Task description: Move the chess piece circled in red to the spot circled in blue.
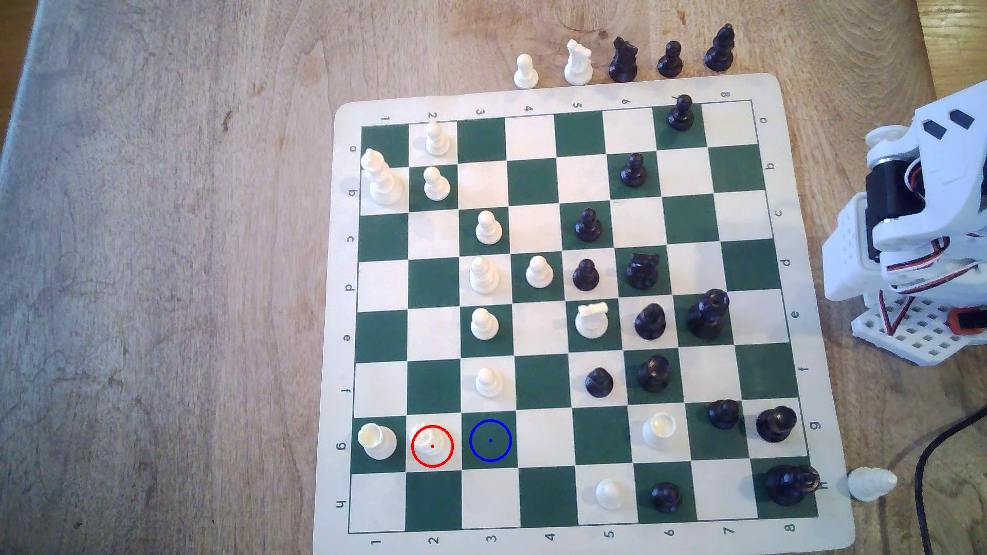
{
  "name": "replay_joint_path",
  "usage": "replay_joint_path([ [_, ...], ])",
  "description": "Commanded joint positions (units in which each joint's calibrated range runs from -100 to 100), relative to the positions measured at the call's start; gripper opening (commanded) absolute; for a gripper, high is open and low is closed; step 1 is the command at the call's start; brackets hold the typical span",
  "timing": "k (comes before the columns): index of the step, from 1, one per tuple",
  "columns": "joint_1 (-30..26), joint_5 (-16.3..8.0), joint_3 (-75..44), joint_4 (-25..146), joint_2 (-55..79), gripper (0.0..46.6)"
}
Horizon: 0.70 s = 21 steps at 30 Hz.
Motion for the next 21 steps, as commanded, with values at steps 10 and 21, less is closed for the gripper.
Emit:
replay_joint_path([
  [10, 1.62, -0.20, 1.17, 31.40, -0.03, 0.2],
  [21, 4.52, -0.29, -0.91, 77.19, 0.06, 0.2],
])
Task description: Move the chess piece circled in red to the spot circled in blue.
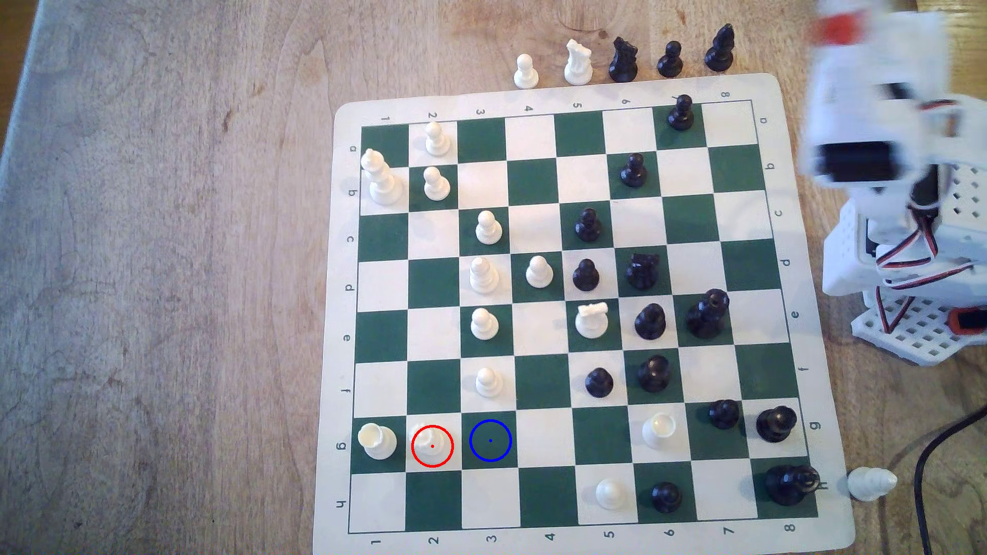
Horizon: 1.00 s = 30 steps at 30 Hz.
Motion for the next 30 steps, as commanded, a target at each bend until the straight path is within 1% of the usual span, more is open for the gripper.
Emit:
replay_joint_path([
  [1, 0.39, -0.15, -1.36, 16.72, -0.03, 0.2],
  [3, 0.23, -0.15, -2.63, 23.02, -0.03, 0.2],
  [4, 0.15, -0.15, -4.54, 29.33, -0.03, 0.2],
  [7, -0.16, -0.15, -7.89, 34.73, 2.52, 0.2],
  [9, -1.88, 0.00, -14.24, 34.98, 12.87, 0.2],
  [12, -3.91, -0.20, -21.58, 37.85, 21.79, 0.2],
  [13, -6.18, -0.29, -27.93, 40.63, 29.43, 0.2],
  [16, -8.69, -0.83, -35.72, 40.96, 40.63, 0.2],
  [17, -9.78, -1.12, -39.99, 41.94, 46.41, 0.2],
  [20, -11.97, -1.66, -46.15, 44.81, 53.11, 0.2],
  [21, -13.22, -1.86, -49.78, 46.86, 56.51, 0.5],
  [23, -14.32, -1.90, -52.68, 48.33, 59.73, 1.4],
  [27, -16.43, -2.34, -59.02, 53.33, 68.90, 4.8],
  [29, -17.45, -3.08, -62.74, 57.34, 72.38, 6.6],
  [30, -18.46, -3.86, -66.73, 60.94, 75.61, 7.3],
])
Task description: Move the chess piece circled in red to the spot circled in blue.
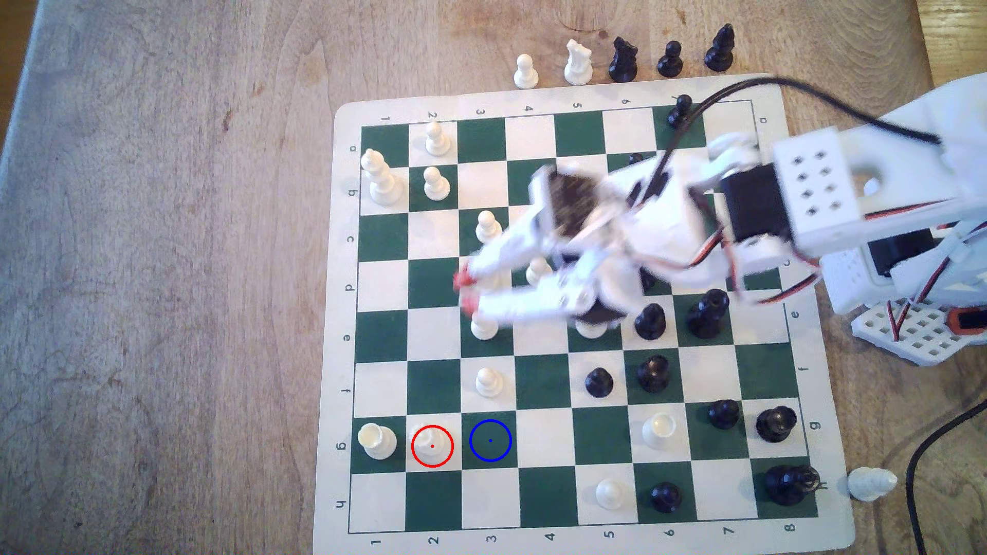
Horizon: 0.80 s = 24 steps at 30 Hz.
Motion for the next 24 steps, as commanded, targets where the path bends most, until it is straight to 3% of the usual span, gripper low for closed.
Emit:
replay_joint_path([
  [1, -2.34, -1.66, -15.13, 8.41, 6.84, 7.4],
  [6, -5.00, -4.44, -28.10, 15.94, 16.35, 9.9],
  [13, -6.80, -4.69, -39.89, 19.71, 27.21, 12.8],
  [24, -6.72, -4.30, -44.78, 19.38, 33.50, 16.0],
])
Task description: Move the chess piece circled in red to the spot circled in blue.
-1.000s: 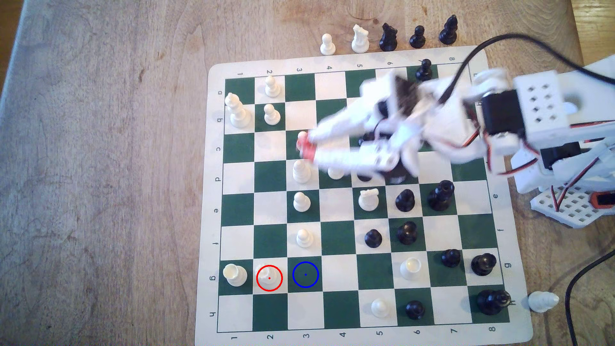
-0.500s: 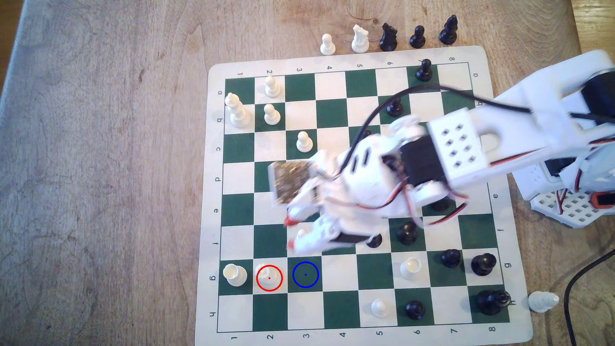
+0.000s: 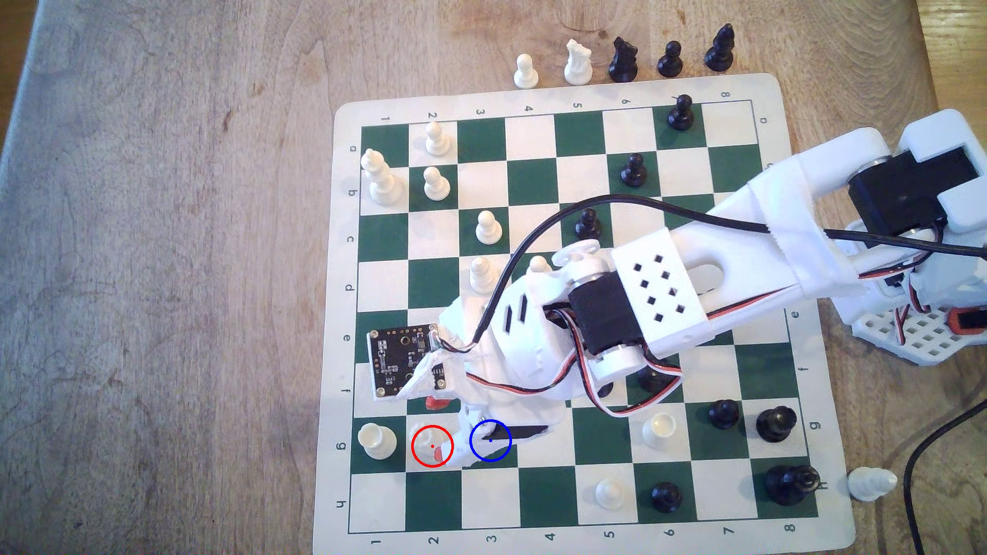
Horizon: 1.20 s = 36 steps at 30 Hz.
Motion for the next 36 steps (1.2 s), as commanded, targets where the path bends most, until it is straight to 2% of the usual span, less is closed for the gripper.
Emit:
replay_joint_path([
  [1, 0.36, 0.10, -6.82, -0.63, 0.24, 16.2],
  [20, 0.44, -0.10, -16.34, -1.20, 9.41, 13.8],
  [31, -0.27, 0.00, -16.71, -0.47, 9.66, 12.3],
  [36, -0.42, 0.10, -16.71, -0.30, 9.83, 9.8],
])
